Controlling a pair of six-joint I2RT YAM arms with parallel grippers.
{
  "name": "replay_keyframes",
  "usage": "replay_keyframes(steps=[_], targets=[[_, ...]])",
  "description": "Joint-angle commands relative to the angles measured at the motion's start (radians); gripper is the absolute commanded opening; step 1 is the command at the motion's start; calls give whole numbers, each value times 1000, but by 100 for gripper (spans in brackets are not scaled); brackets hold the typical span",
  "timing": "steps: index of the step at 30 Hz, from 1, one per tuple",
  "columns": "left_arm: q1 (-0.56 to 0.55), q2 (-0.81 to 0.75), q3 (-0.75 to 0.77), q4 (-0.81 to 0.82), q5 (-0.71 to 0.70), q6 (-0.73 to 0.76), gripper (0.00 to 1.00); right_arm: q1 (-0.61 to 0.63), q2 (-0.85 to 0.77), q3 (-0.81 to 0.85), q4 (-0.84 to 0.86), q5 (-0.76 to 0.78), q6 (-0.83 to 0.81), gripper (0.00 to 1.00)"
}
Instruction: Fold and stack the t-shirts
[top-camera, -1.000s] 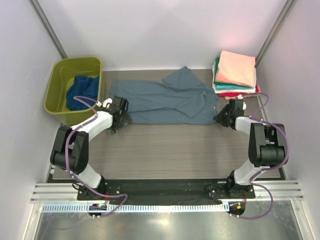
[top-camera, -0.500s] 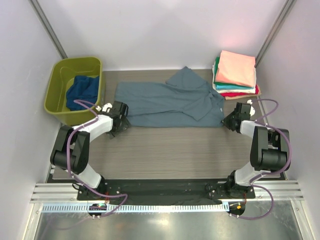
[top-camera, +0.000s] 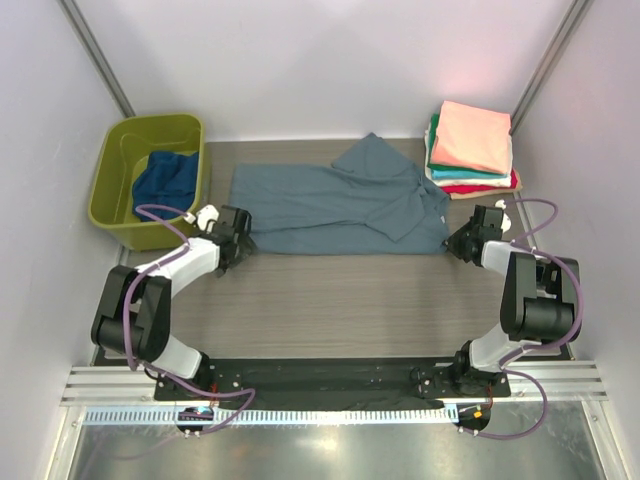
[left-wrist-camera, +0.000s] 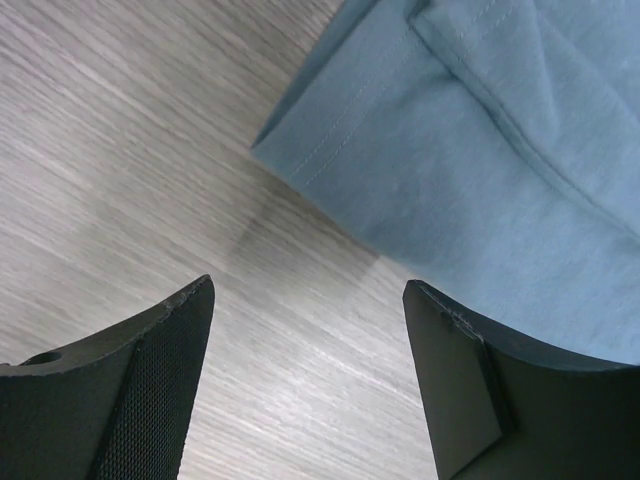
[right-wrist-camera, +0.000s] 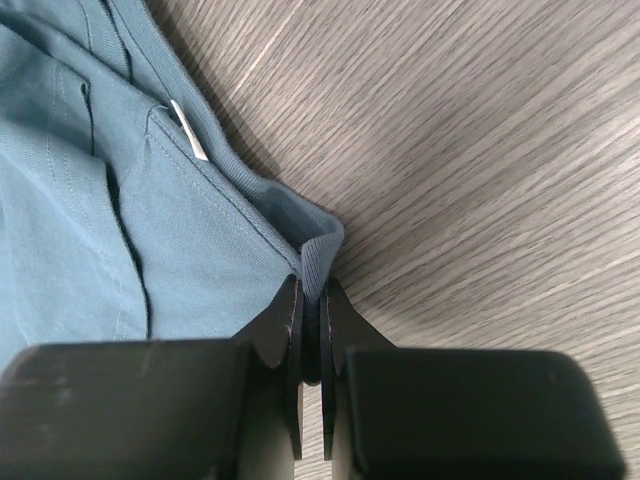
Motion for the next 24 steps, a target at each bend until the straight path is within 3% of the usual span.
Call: replay_keyframes(steps=[1,7,15,18,19,22,24], targets=[[15,10,15,72,-24,-24,77,-8,19,-12,-15,-8,-1,1],[19,59,27,101,-36,-24,76,-6,15,-14,-11,-14,-2,1],[42,197,70,141,-21,-11,61,-8,15,-20,-11,-17,-5,1],[45,222,78,156,-21,1,37,-8,18,-20,-9,-17,-5,1],[48,226,85,158,-17,4,23,-8,22,-20,-8,-29,-2,1],[59,236,116,153,23,25,0,-5,38,1,-8,-78,13,1],[64,228,159,132,43,24,0,-2,50,67,-32,-100,28,1]])
